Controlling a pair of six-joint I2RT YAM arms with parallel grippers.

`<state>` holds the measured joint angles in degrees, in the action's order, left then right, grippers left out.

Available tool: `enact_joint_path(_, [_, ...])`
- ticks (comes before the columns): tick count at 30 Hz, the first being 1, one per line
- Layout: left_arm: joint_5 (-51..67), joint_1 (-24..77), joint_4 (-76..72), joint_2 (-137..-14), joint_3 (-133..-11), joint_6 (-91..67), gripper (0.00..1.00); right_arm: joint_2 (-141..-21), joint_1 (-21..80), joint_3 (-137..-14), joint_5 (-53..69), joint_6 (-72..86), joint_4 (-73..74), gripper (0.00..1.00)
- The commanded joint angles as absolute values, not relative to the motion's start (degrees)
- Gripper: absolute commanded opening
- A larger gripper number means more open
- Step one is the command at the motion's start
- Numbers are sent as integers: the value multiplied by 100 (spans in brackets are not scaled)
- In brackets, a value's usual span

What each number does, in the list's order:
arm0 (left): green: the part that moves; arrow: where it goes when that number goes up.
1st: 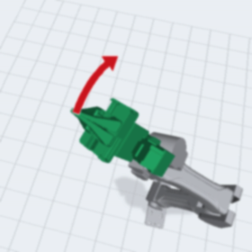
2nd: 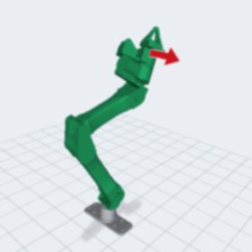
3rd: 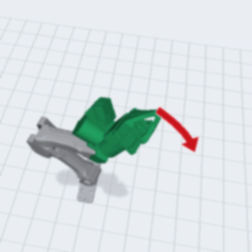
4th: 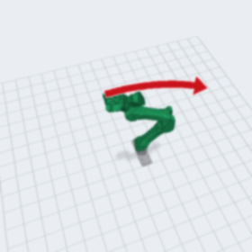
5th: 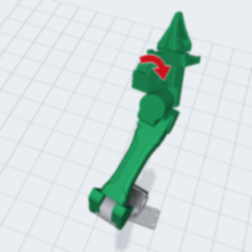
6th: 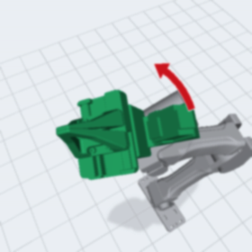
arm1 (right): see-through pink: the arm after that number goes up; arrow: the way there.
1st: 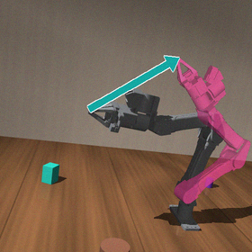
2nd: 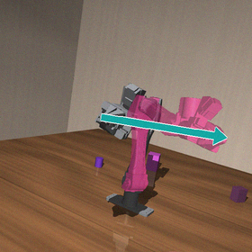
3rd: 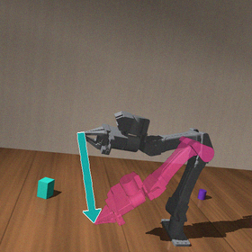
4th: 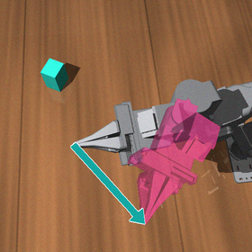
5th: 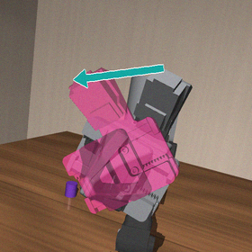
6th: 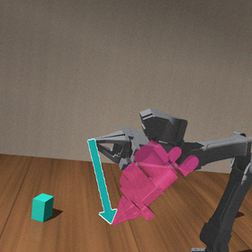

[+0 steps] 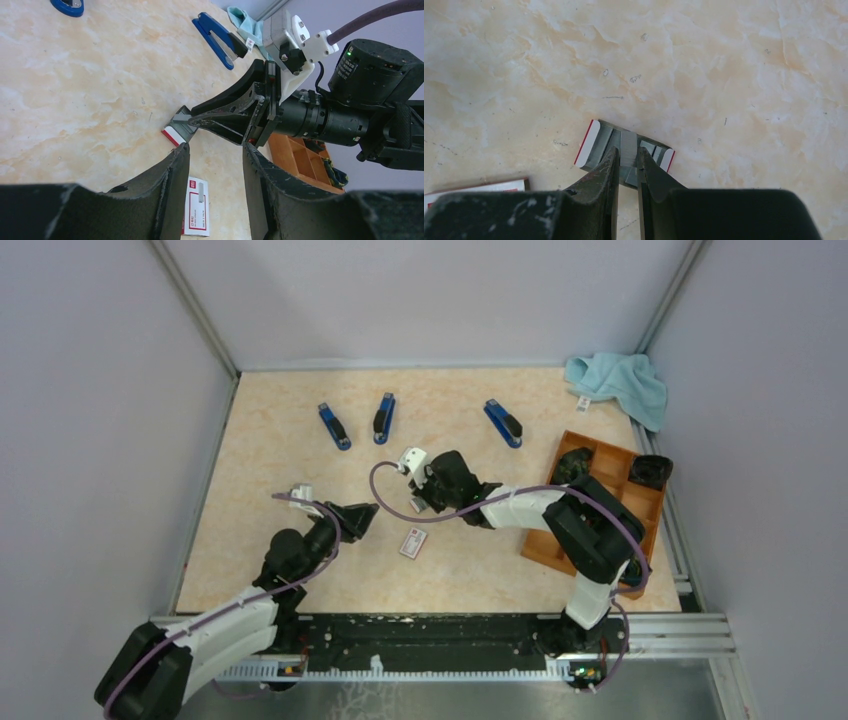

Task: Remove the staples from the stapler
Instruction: Place the staple in the staple box.

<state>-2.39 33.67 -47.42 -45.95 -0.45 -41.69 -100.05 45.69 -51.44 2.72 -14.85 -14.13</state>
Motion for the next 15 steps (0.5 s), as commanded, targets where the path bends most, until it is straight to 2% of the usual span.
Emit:
enact_joint_path(1, [-292,3401,-4766,-4504,694,-4069,50,-10070,4676,-5212,149,-1440,-1696,11])
enact_joint_path(15, [-318,3401,-4645,-4370,704,-4054,50,-10175,4685,-5226,88,-1459,-1657,11])
